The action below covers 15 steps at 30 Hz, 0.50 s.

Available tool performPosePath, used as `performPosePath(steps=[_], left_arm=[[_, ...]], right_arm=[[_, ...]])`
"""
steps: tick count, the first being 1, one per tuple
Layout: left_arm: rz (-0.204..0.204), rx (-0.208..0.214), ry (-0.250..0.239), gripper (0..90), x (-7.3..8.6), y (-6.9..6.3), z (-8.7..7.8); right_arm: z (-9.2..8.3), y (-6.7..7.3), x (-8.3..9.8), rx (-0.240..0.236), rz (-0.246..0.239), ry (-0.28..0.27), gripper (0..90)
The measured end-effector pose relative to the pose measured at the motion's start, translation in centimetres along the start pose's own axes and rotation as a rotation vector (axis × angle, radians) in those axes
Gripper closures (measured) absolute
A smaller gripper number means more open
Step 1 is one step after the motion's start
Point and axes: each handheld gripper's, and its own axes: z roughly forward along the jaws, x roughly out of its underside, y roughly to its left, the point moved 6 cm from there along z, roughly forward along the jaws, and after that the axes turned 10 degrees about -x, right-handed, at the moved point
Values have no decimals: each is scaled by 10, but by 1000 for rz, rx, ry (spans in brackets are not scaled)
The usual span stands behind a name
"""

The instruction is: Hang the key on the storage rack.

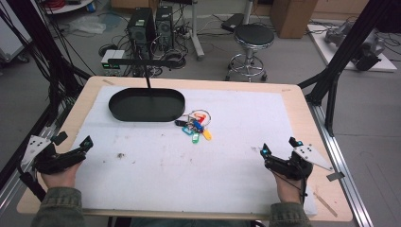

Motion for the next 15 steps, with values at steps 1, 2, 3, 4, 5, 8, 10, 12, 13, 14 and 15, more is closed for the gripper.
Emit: performPosePath(steps=[1, 2, 3, 4, 5, 8, 10, 12, 13, 14, 15], left_arm=[[0, 1, 1, 53, 0, 0, 0], [1, 1, 1, 53, 0, 0, 0], [-1, -4, 2, 53, 0, 1, 0], [-1, -5, 4, 53, 0, 1, 0], [-6, -4, 2, 53, 0, 2, 0], [-10, -6, 1, 53, 0, 2, 1], [-12, -4, 2, 53, 1, 2, 1], [-11, -1, 7, 53, 1, 2, 2], [-12, -1, 7, 53, 2, 2, 2], [-11, -1, 7, 53, 2, 2, 2], [-12, -1, 7, 53, 2, 2, 2]], right_arm=[[0, 1, 1, 0, -4, 7, 4], [0, 1, 1, 0, -4, 7, 4], [0, 1, 1, 0, -7, 10, 4], [0, 1, 1, 0, -7, 10, 4], [0, 1, 1, 0, -8, 14, 4], [0, 0, 2, 2, -6, 15, 4], [0, 0, 2, 2, -5, 15, 4], [1, 1, 2, 0, 0, 18, 4], [1, 1, 2, 0, -2, 19, 4], [1, 1, 2, 0, -2, 19, 4], [1, 1, 2, 4, -7, 22, 4]])
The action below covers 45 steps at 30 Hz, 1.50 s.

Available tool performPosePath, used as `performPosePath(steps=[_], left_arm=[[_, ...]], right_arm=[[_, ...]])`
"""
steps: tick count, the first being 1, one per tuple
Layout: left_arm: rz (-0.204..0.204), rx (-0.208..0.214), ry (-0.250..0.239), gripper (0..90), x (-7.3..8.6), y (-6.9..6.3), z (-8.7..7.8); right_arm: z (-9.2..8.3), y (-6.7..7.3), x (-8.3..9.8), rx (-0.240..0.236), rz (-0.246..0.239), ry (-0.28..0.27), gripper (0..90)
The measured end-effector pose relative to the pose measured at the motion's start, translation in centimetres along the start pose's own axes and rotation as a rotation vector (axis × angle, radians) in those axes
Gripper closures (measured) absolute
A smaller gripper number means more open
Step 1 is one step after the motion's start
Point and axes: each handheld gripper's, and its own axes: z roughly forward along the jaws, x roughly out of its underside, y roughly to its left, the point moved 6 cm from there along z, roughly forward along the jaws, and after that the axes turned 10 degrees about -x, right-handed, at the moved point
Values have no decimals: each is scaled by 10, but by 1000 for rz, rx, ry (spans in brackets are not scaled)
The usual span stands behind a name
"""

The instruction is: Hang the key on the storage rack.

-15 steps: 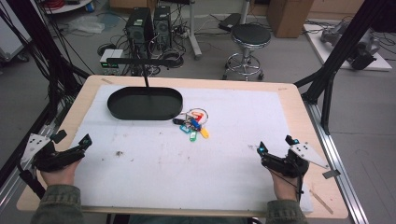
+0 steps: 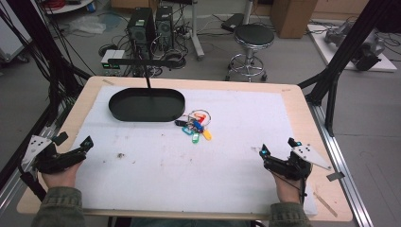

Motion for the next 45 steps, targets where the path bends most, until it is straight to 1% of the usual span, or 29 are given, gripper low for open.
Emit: performPosePath(steps=[7, 8, 10, 11, 12, 13, 14, 15, 17, 19, 22, 24, 25, 27, 29, 35, 36, 40, 45], left_arm=[[-4, 6, -1, 53, 0, 0, 1], [-3, 7, 2, 53, 0, 0, 1], [-6, 5, 2, 53, 0, -1, 1], [-6, 7, 2, 53, 1, -1, 0], [-6, 7, 4, 53, 1, -1, 0], [-6, 5, 2, 53, 1, -1, 1], [-6, 5, 4, 53, 1, -1, 0], [-5, 6, 3, 53, 1, -1, 0], [-5, 3, 2, 53, 1, 0, 0], [-7, 4, 1, 53, 1, 0, 0], [-6, 2, 2, 53, 1, 0, 1], [-4, 5, 4, 53, 1, -1, 1], [-4, 6, 5, 53, 2, -1, 1], [-3, 10, 8, 53, 2, -1, 2], [-1, 9, 9, 53, 2, -1, 2], [-5, 9, 1, 53, 1, -1, 1], [-6, 10, 2, 53, 1, -1, 1], [-5, 12, 3, 53, 2, -1, 2], [-8, 7, 2, 53, 1, -1, 1]], right_arm=[[0, 0, 0, -2, 8, 8, 5], [0, 1, 0, -9, 10, 13, 4], [2, 1, 1, -14, 8, 29, 4], [4, 2, 0, -22, 1, 49, 5], [4, 2, 0, -22, 1, 49, 5], [5, 2, -1, -30, 2, 63, 5], [6, 3, -2, -41, 21, 75, 5], [6, 3, -4, -52, 28, 76, 5], [8, 4, -6, -61, 30, 95, 5], [11, 5, -6, -68, 16, 114, 5], [17, 7, -5, -77, -3, 158, 5], [20, 8, -6, -89, -1, 173, 5], [24, 9, -9, -97, -9, 183, 5], [26, 11, -11, -104, -17, 191, 5], [31, 14, -14, -125, -24, 201, 5], [44, 22, -22, -146, -64, 242, 5], [46, 23, -24, -150, -65, 245, 5], [54, 29, -30, -165, -98, 259, 5], [65, 40, -34, -205, -110, 297, 5]])
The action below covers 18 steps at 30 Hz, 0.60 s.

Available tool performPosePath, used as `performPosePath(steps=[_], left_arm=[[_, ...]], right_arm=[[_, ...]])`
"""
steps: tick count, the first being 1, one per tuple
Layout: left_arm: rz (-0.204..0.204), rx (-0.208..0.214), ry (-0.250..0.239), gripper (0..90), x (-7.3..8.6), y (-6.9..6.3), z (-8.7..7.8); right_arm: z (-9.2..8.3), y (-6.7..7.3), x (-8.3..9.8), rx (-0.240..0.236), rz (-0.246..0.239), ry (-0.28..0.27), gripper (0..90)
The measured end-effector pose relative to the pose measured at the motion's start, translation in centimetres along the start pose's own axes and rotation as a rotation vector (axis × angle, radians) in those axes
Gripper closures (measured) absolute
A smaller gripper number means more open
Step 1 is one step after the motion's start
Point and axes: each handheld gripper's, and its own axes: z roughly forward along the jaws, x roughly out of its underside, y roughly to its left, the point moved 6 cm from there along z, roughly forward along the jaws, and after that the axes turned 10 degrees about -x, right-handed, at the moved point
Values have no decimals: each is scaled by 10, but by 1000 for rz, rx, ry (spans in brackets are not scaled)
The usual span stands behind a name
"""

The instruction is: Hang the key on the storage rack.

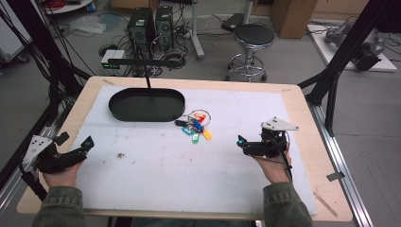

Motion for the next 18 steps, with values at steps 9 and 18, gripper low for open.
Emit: performPosePath(steps=[9, 18], left_arm=[[-2, 1, 4, 53, 0, 0, 0], [-4, -1, 2, 53, 0, 1, 0]], right_arm=[[16, 6, -7, -37, -3, 37, 5], [34, 10, -17, -74, 2, 72, 5]])
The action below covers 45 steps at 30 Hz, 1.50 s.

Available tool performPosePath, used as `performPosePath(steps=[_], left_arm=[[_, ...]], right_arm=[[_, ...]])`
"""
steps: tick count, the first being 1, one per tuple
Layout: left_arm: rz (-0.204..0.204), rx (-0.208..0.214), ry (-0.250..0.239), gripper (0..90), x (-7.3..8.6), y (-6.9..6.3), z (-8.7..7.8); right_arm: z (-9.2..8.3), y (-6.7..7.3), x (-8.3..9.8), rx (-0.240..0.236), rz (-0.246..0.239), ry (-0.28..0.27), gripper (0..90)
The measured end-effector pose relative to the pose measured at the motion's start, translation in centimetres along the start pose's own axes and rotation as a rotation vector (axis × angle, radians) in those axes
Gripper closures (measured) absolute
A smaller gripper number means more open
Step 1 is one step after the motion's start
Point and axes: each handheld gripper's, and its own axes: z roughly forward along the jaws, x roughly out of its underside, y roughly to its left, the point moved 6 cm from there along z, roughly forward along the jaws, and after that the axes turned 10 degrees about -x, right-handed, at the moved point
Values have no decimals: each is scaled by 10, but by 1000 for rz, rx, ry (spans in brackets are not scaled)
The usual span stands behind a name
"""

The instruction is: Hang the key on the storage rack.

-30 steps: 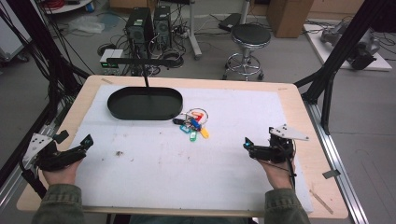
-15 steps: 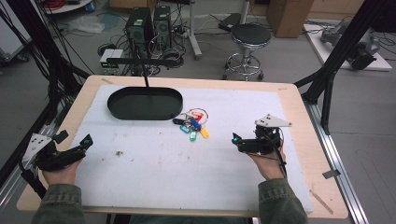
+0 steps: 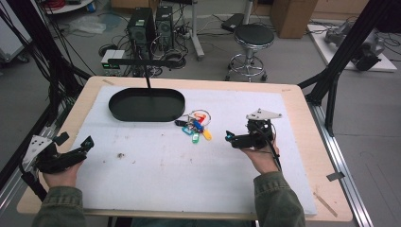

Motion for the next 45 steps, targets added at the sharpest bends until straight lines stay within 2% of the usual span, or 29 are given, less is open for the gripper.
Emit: performPosePath(steps=[7, 8, 18, 34, 45], left_arm=[[-3, 2, 2, 53, 0, 0, 0], [-4, 1, 1, 53, 0, 0, 0], [-8, 5, 1, 53, 0, 0, 1], [-17, 8, -1, 53, 0, 1, 2], [-18, 11, 2, 53, 0, 1, 2]], right_arm=[[12, 5, -11, -26, -1, 26, 5], [17, 6, -13, -31, -13, 36, 5], [36, 8, -20, -53, -21, 82, 5], [62, 11, -35, -74, -35, 140, 5], [89, 13, -36, -80, -58, 209, 5]])
